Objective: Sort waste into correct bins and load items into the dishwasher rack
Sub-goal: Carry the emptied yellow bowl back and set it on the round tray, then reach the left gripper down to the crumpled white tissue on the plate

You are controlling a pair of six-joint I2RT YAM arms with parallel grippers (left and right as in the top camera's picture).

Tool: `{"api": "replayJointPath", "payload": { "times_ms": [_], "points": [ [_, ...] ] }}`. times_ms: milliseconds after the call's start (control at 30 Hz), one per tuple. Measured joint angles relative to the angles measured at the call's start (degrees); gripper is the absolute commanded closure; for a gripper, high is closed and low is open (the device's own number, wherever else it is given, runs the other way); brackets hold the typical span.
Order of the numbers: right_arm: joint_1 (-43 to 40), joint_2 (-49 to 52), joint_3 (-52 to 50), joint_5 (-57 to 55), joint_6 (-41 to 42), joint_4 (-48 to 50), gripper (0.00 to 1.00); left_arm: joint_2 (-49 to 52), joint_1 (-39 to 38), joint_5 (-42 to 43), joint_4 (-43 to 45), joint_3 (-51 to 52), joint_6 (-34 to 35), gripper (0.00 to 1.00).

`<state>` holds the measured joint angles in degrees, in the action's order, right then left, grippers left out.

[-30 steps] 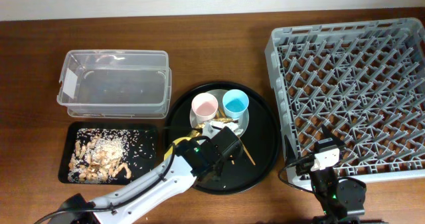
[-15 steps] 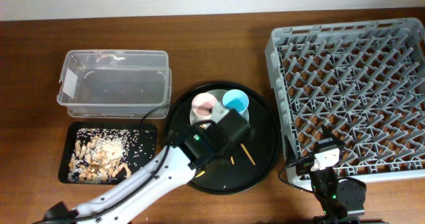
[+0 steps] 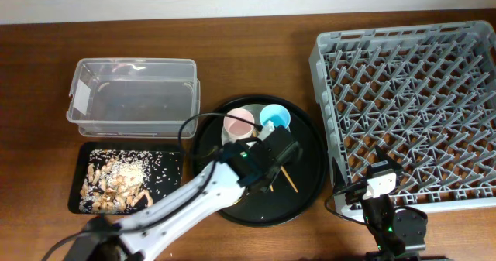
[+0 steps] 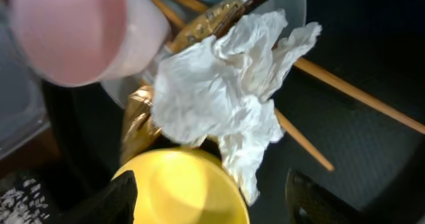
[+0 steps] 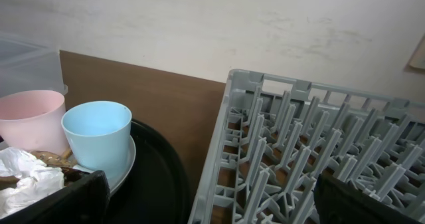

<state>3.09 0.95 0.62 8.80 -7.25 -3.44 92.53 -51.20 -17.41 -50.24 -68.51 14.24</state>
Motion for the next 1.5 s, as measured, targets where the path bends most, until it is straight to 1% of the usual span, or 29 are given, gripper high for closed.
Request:
{"api": "replayJointPath", "payload": {
  "times_ms": [33,100,200,333,433,567,700,733,767,833,867,900,1000,1100,1167,1300,1500],
  "points": [
    [0.0,0.0,0.0,0.0,0.0,0.0,0.01,0.9,0.2,0.0,0.7,0.2,-0.2,0.36],
    [0.0,0.0,0.0,0.0,0.0,0.0,0.01,2.7,0.9,0.0,1.7,0.5,-0.4,0.37],
    [0.0,0.0,0.0,0.0,0.0,0.0,0.01,4.4,2.1,0.5,2.8,0.6,-1.4,0.37],
    [0.0,0.0,0.0,0.0,0.0,0.0,0.01,5.3,2.8,1.9,4.7,0.7,-2.7,0.33],
    [0.0,0.0,0.0,0.0,0.0,0.0,0.01,6.1,2.8,3.8,5.5,0.7,-4.6,0.32],
    [0.0,0.0,0.0,0.0,0.0,0.0,0.01,7.3,2.8,6.6,6.2,0.8,-6.6,0.32],
    [0.0,0.0,0.0,0.0,0.0,0.0,0.01,7.5,2.8,7.5,7.0,1.3,-7.2,0.33],
    [0.0,0.0,0.0,0.0,0.0,0.0,0.01,7.5,2.8,7.6,7.1,1.4,-7.2,0.35],
    [0.0,0.0,0.0,0.0,0.0,0.0,0.01,7.5,2.8,7.7,7.9,2.0,-7.2,0.39],
    [0.0,0.0,0.0,0.0,0.0,0.0,0.01,7.5,2.8,7.8,8.7,2.8,-7.3,0.55],
    [0.0,0.0,0.0,0.0,0.0,0.0,0.01,7.6,2.8,7.8,8.9,3.1,-7.4,0.8],
    [0.0,0.0,0.0,0.0,0.0,0.0,0.01,7.8,2.8,7.8,9.0,3.4,-7.9,0.91],
    [0.0,0.0,0.0,0.0,0.0,0.0,0.01,8.0,2.8,8.0,9.2,3.5,-7.9,0.99],
    [0.0,0.0,0.0,0.0,0.0,0.0,0.01,8.0,2.8,8.0,9.0,3.4,-8.0,1.0],
    [0.0,0.0,0.0,0.0,0.0,0.0,0.01,8.0,2.8,8.0,7.4,2.8,-8.0,1.0],
    [0.0,0.0,0.0,0.0,0.0,0.0,0.01,7.5,2.8,8.0,3.6,-1.3,-8.0,1.0],
    [0.0,0.0,0.0,0.0,0.0,0.0,0.01,0.7,2.8,7.9,0.9,-7.6,-8.0,1.0]
  ]
}}
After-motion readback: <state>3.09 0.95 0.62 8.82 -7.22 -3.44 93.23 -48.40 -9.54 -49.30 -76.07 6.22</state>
